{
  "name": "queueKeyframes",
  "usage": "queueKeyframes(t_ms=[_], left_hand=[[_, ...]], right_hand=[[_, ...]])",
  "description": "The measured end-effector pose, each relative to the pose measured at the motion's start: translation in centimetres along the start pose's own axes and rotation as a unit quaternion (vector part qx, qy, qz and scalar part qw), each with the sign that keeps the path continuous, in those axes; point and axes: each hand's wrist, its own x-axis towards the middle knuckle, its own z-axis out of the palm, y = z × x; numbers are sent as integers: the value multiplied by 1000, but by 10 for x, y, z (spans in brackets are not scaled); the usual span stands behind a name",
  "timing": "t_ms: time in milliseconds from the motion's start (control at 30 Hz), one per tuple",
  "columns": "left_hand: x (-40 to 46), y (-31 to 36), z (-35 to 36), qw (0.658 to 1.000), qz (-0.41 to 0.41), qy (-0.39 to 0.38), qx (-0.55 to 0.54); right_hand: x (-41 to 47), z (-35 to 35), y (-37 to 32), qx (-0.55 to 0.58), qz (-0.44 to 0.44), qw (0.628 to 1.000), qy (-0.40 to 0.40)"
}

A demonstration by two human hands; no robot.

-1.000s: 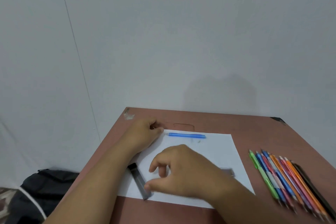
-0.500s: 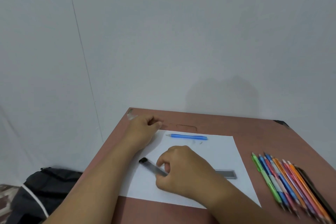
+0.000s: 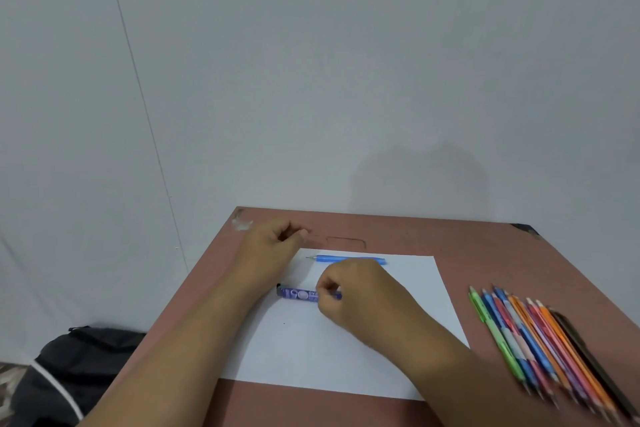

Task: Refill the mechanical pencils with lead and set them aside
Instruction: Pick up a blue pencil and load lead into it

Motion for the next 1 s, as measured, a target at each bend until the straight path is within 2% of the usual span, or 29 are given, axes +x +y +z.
queueKeyframes(t_ms=[133, 267, 367, 433, 600, 867, 1000], left_hand=[[-5, 9, -2, 997, 9, -20, -76], [-6, 11, -1, 993, -2, -44, -106], [-8, 17, 3, 990, -9, -42, -137], [-9, 19, 6, 989, -9, -38, -145], [-10, 19, 8, 988, -6, -41, -147], [-9, 16, 8, 973, -16, -75, -216], [-7, 20, 7, 965, -28, -63, -254]], right_hand=[[7, -5, 15, 99, 77, 987, 98], [11, -9, 24, 212, 114, 961, 139], [10, -6, 23, 208, 100, 960, 159], [10, -6, 21, 162, 88, 969, 166], [8, -6, 19, 94, 55, 983, 148], [9, -4, 23, 155, 38, 977, 139], [11, 0, 25, 156, 11, 978, 135]])
